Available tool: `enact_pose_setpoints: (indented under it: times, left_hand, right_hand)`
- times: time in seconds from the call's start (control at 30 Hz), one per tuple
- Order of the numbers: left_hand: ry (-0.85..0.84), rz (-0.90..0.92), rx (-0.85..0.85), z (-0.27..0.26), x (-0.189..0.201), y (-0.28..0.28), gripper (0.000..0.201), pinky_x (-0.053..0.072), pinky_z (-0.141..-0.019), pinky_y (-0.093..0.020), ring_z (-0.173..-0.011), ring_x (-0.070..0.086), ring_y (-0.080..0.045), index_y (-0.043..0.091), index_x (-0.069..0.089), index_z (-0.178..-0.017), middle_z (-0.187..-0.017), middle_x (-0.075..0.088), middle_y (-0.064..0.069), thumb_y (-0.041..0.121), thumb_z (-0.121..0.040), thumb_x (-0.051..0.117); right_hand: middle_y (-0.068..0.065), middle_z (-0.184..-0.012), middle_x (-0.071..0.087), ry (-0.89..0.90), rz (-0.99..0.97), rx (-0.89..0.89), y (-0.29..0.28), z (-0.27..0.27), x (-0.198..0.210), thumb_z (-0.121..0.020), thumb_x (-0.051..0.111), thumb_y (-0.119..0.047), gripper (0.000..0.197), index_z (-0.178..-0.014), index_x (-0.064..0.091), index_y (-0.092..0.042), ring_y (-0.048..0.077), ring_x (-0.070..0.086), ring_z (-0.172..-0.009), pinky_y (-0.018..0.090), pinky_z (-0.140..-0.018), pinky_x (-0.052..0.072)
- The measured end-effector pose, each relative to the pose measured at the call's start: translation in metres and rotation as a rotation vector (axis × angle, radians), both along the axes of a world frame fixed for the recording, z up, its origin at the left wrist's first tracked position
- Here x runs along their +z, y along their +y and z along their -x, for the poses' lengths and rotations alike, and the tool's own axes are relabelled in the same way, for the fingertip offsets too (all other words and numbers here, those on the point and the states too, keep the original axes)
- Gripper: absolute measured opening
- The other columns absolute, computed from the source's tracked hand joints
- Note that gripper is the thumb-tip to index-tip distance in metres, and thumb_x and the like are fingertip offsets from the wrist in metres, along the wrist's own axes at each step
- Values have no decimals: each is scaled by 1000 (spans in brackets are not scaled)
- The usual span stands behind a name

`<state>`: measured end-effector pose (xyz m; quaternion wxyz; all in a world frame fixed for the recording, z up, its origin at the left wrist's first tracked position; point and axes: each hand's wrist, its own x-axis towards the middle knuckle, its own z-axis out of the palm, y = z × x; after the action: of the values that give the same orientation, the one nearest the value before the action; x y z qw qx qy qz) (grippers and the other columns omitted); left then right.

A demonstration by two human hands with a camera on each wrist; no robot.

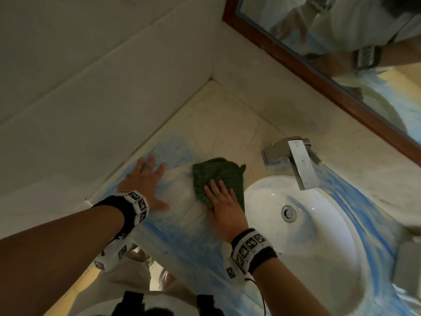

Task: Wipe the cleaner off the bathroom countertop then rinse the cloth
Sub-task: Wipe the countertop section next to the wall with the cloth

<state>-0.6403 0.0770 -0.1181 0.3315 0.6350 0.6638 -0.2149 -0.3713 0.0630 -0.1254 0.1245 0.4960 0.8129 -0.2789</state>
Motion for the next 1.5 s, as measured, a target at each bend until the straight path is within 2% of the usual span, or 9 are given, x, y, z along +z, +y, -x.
enact_pose_setpoints:
  times: [0.13,0.33,0.63,0.73,0.9,1.1,1.2,1.33,1.5]
  left_hand:
    - [7,7,11,-2,4,0,127,12,-119,-52,-145,-25,-24,36,-19,-151,-153,-37,4,72,-67,70]
    - [75,23,13,-14,8,5,129,14,-118,-52,-147,-20,-29,32,-16,-152,-157,-31,-2,69,-66,73]
    - [75,20,14,-16,-5,2,129,14,-118,-55,-147,-18,-29,35,-20,-150,-156,-32,0,69,-67,72]
    - [70,40,21,-16,-5,6,130,15,-117,-57,-147,-19,-29,36,-20,-150,-156,-33,1,67,-66,75]
    - [52,17,32,-14,-10,5,132,16,-117,-57,-147,-18,-28,36,-19,-150,-156,-32,2,66,-64,77]
    - [48,15,11,-13,-10,6,133,19,-116,-58,-147,-19,-29,36,-20,-150,-156,-33,1,67,-63,76]
    - [47,14,4,-12,-12,7,134,19,-117,-56,-147,-20,-29,35,-20,-150,-155,-34,2,68,-62,76]
    - [37,22,4,-11,-12,8,135,17,-117,-55,-146,-21,-28,35,-20,-150,-155,-35,2,68,-62,77]
    - [37,33,1,-11,-9,9,134,15,-118,-55,-146,-21,-28,34,-21,-150,-154,-35,2,67,-64,76]
  right_hand:
    - [-8,-163,1,20,4,19,45,-3,-1,-103,35,-31,55,-155,15,-29,15,-4,-150,36,-119,-5]
    - [-5,-164,-2,-28,0,-135,118,5,-1,-104,31,-34,56,-156,12,-27,18,-5,-150,38,-120,-2]
    - [-4,-163,9,78,-131,-139,38,-34,-8,-103,36,-30,54,-154,21,-24,16,2,-150,33,-119,-3]
    - [-6,-162,13,90,-169,-162,47,-69,-11,-103,36,-31,51,-153,26,-25,15,5,-150,31,-119,-2]
    - [-8,-160,21,97,-207,-211,74,-117,-22,-102,33,-35,49,-150,33,-27,12,13,-148,40,-122,11]
    - [-4,-159,25,178,-240,-317,63,-98,-23,-97,31,-35,53,-149,37,-23,16,14,-149,42,-122,7]
    - [-5,-162,13,150,-142,-225,50,-60,-15,-101,31,-36,53,-152,26,-25,14,2,-150,36,-121,-5]
    - [-3,-163,9,109,-102,16,29,-17,-15,-102,35,-36,55,-154,19,-25,17,-1,-150,39,-120,-8]
    - [-6,-162,9,104,-78,182,35,-27,-16,-103,37,-31,54,-154,19,-27,15,-1,-150,36,-118,-8]
